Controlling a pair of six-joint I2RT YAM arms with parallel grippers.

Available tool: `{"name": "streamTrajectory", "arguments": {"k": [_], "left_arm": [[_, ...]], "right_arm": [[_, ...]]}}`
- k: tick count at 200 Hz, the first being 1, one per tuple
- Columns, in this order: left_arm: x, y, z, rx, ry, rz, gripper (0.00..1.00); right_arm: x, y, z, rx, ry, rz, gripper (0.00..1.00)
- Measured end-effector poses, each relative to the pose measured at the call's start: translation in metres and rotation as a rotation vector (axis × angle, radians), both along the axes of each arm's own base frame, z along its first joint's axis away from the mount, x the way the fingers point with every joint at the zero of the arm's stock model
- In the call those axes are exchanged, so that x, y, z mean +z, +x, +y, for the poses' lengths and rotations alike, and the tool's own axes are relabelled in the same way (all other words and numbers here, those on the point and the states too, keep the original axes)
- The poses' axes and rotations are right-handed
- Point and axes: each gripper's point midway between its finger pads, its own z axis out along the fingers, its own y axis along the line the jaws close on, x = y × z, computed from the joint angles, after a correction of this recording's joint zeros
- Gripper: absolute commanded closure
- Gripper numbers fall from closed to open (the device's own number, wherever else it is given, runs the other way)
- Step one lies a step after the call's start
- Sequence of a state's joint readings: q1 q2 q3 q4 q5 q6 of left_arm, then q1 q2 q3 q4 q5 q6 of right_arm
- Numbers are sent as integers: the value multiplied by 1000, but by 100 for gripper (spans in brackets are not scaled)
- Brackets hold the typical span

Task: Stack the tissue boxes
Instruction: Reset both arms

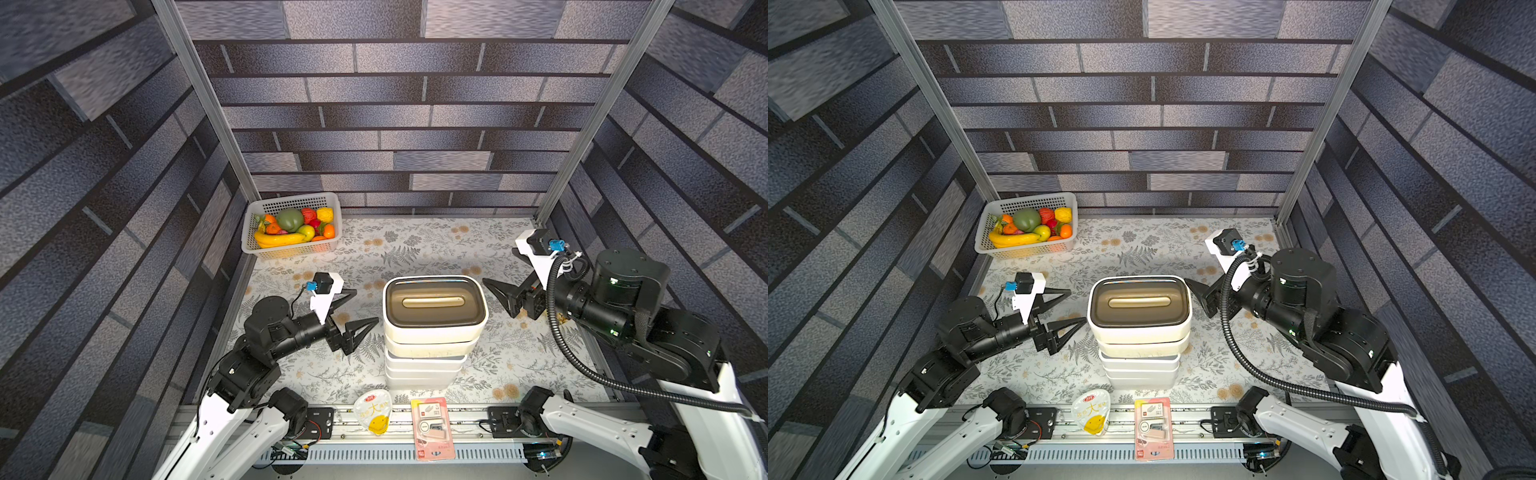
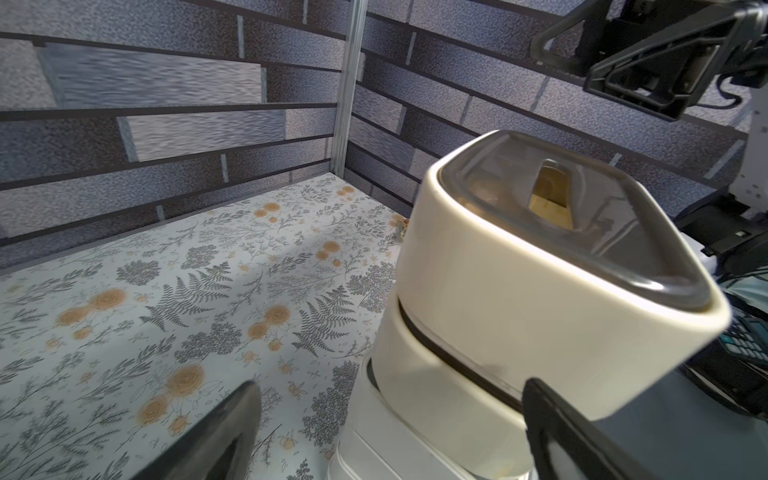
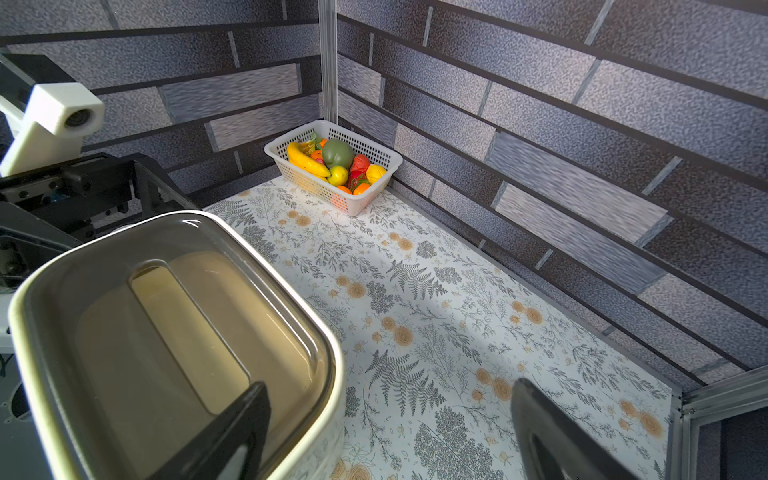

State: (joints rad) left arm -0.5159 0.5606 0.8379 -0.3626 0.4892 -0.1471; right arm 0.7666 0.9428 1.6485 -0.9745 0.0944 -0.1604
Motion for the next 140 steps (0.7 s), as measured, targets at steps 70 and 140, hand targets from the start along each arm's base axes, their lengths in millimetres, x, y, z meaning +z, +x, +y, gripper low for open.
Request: {"name": "streamTrajectory", "arguments": {"k": [70,140], "left_arm": [[41,76,48,464,49,110,0],[-89,125,140,1009,233,306,0]], "right_arm": [[8,63,1,-137,43,51,0],[-151,142,-137,-682,329,298,0]]}}
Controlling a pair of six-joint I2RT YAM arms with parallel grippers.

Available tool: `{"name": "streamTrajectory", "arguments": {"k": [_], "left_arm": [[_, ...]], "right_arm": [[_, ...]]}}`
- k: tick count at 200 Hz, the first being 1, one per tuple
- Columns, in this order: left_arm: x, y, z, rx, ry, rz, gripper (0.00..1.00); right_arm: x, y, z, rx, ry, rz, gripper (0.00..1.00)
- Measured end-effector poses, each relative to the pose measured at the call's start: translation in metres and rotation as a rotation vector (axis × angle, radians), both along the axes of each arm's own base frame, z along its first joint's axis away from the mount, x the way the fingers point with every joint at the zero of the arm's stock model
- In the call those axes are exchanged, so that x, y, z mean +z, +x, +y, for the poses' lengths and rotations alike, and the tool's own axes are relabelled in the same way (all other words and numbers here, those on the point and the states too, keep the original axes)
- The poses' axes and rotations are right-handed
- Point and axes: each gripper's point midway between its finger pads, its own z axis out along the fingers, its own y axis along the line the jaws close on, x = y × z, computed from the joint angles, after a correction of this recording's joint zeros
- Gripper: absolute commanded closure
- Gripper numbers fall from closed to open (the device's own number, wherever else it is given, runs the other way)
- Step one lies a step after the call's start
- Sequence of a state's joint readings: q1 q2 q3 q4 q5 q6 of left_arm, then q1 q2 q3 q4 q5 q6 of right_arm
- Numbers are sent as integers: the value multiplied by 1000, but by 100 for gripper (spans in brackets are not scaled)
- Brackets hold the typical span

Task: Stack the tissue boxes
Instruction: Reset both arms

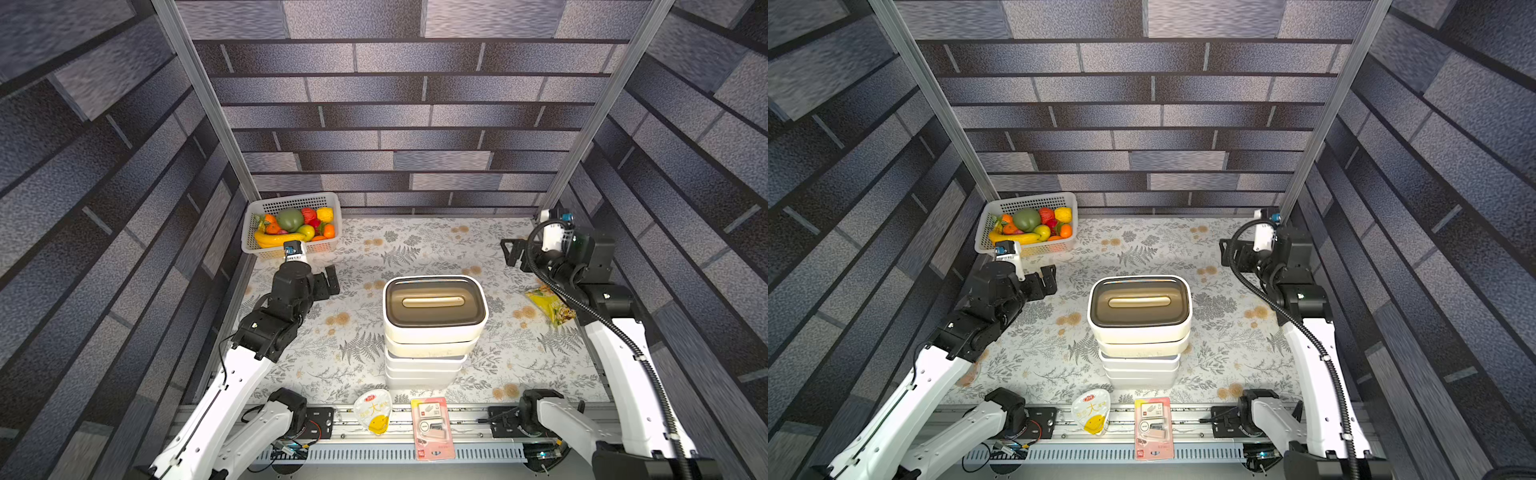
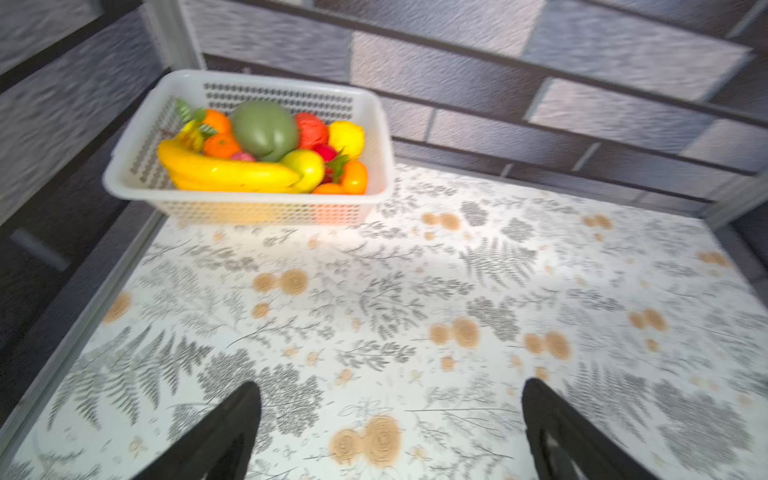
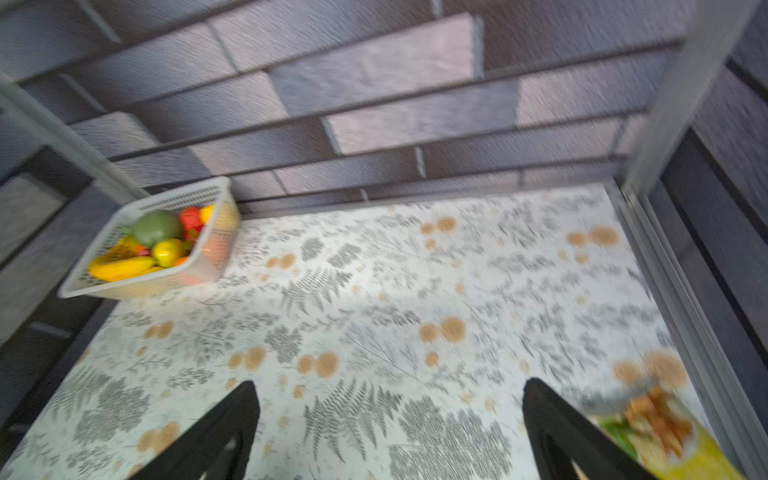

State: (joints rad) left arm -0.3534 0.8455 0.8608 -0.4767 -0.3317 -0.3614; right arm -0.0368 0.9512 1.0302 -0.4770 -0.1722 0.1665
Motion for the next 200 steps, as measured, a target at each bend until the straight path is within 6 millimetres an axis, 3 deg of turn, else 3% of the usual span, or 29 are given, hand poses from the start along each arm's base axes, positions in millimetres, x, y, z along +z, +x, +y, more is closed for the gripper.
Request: {"name": "streamTrajectory", "arguments": {"k": [24,44,62,82,101,127,143,181,200], "left_arm": [[-73,-3,31,135,83,120,0],[-110,-2,52,219,124,152,0],[-131,-2,65,267,144,148,0],[-128,10,68,249,167,40,0],[-131,20,72,222,181,-44,0],[-156,33,93,248,192,-23,0],[-159,42,91,220,192,-46,0],[-157,69,81,143,208,-123,0],[-177,82,78,109,223,-113,0]], "right_arm": [[-92,-18,-36,-157,34,128,0],[-137,-19,-54,-242,25,170,0],[-171,-18,-65,-296,-1,154,0],[-198,-20,-61,-247,-50,80,0],[-204,-19,-52,-189,-100,10,0],[-179,0,-44,-133,-144,-126,0],[-173,10,-41,-115,-165,-185,0],[-199,23,-31,-68,-162,-150,0],[-199,33,-25,-51,-158,-203,0]]}}
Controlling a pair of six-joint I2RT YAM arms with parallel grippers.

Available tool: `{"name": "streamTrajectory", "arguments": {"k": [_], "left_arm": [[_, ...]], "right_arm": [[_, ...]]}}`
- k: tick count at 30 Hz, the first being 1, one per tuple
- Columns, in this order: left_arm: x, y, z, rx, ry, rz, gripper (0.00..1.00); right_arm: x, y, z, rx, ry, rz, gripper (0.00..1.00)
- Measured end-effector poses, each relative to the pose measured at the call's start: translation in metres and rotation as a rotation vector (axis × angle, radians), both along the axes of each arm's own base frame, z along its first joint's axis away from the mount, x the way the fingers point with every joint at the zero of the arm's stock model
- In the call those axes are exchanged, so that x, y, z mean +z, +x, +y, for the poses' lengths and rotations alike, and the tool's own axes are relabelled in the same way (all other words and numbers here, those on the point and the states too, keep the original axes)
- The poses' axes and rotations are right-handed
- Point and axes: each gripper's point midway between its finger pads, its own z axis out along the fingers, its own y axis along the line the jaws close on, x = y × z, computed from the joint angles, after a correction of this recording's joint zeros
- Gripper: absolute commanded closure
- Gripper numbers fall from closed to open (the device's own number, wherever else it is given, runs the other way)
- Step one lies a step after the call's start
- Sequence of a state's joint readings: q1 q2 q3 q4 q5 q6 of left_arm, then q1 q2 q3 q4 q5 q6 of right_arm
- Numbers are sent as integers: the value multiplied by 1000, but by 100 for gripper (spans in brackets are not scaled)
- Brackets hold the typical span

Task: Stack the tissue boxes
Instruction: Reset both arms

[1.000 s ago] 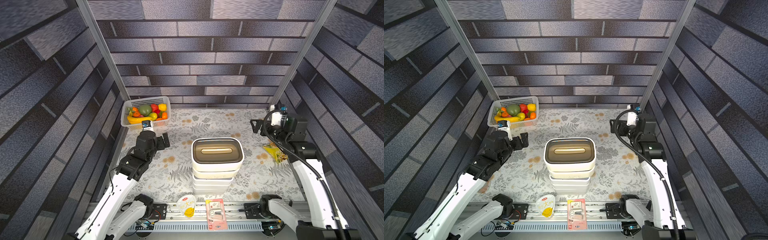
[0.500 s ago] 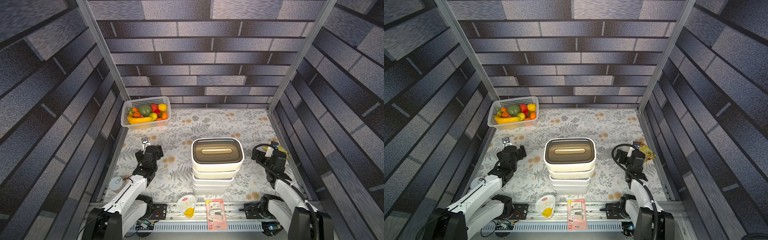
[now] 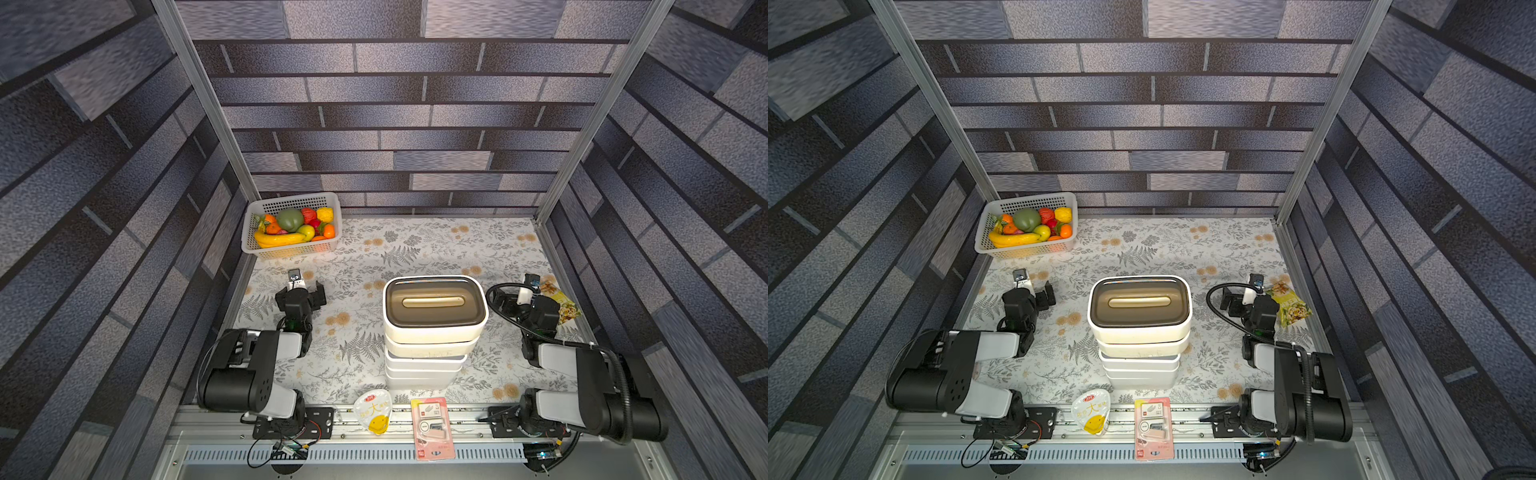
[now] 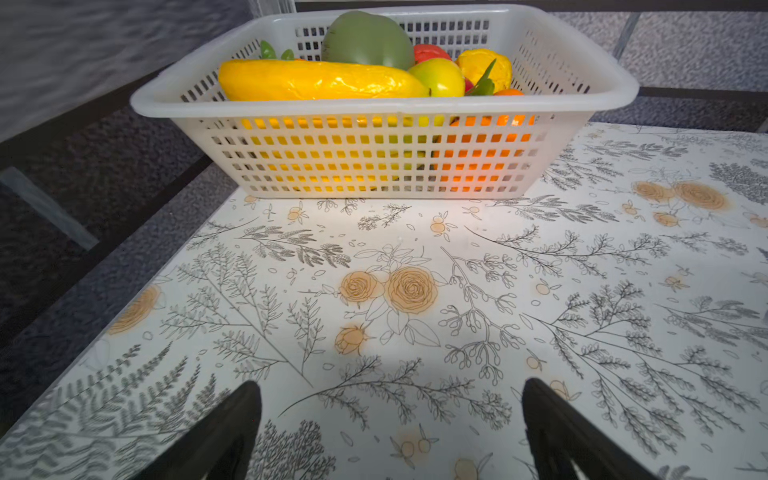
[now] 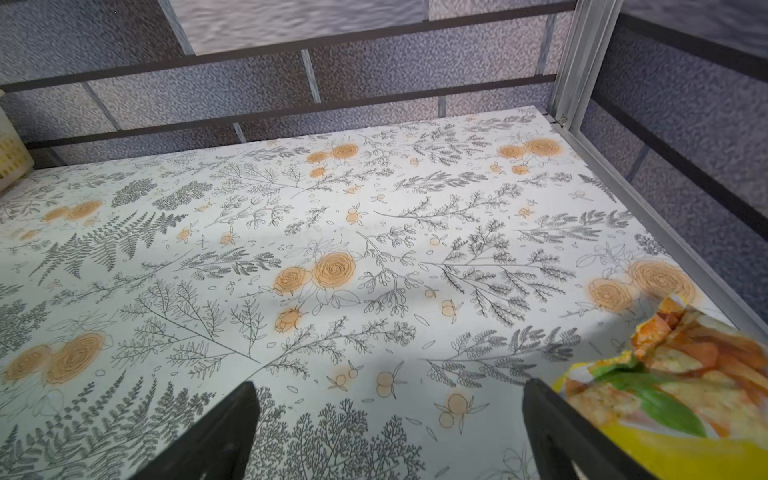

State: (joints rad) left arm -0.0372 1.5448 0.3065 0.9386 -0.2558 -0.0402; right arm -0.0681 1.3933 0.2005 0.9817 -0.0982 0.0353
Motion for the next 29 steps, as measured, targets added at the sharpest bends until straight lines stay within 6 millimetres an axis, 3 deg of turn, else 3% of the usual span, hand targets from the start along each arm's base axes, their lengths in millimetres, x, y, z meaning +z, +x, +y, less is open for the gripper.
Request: {"name": "streamTrajectory", "arguments": {"k": [2,4,8,11,29], "left_arm": [[-12,0,-1,-18,-5,44,0],[-6,3,3,-13,-8,21,0],[6,14,7,-2,-9,-7,0],[11,18,8,0,-9,-17,0],[3,18,15,-7,-56,24,0]], "right_arm": [[-13,7,5,14,1,0,0],[-31,7,8,17,-1,70,0],[-11,32,15,22,-25,39,0],[2,40,19,35,-36,1,0],[-7,36,21,52,-59,39,0]]}}
